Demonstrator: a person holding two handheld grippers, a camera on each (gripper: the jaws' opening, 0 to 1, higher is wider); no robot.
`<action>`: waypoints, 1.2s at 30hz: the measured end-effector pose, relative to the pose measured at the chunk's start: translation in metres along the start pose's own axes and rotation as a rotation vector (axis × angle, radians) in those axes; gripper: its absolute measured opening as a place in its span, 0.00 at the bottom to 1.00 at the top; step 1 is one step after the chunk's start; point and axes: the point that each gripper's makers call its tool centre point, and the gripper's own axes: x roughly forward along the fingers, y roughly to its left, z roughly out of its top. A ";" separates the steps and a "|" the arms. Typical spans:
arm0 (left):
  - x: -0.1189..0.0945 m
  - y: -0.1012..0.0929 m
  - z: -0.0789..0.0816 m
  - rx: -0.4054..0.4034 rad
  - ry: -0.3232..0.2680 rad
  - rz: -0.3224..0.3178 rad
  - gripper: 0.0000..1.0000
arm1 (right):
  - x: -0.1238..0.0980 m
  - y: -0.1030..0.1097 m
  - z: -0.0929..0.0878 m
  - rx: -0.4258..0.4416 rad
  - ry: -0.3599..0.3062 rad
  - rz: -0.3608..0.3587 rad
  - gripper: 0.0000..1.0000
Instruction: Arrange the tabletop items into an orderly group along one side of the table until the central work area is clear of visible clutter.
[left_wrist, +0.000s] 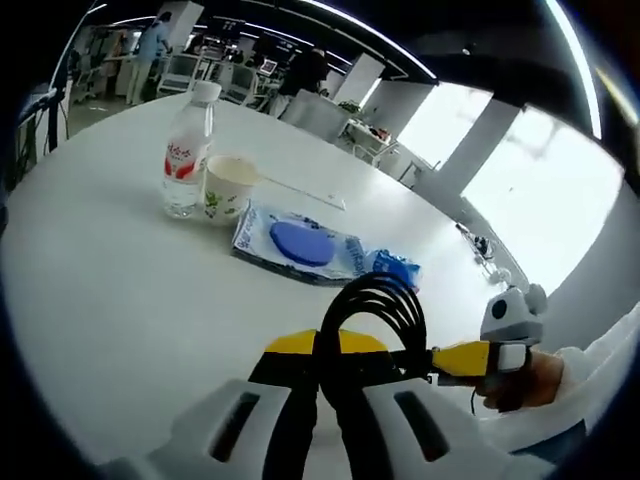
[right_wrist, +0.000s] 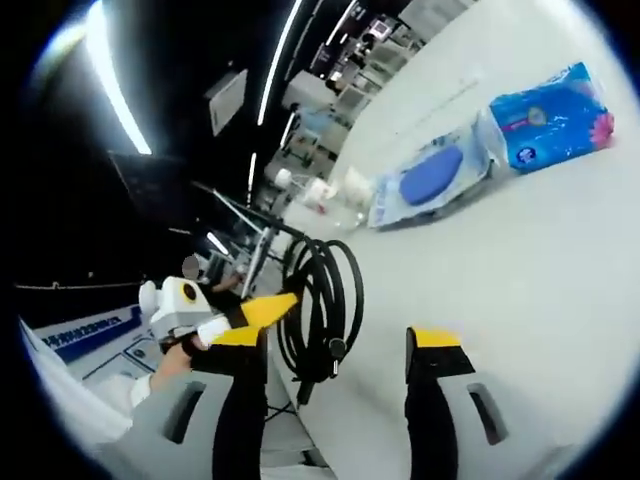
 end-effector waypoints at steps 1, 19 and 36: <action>0.001 -0.004 0.000 -0.004 -0.002 -0.006 0.01 | -0.001 0.000 0.000 0.005 -0.003 -0.001 0.42; 0.009 -0.027 0.001 0.092 -0.039 -0.052 0.09 | -0.025 0.000 0.017 0.174 -0.072 0.074 0.06; -0.003 -0.014 0.000 0.156 -0.098 -0.042 0.86 | -0.065 -0.005 0.036 0.250 -0.231 0.040 0.05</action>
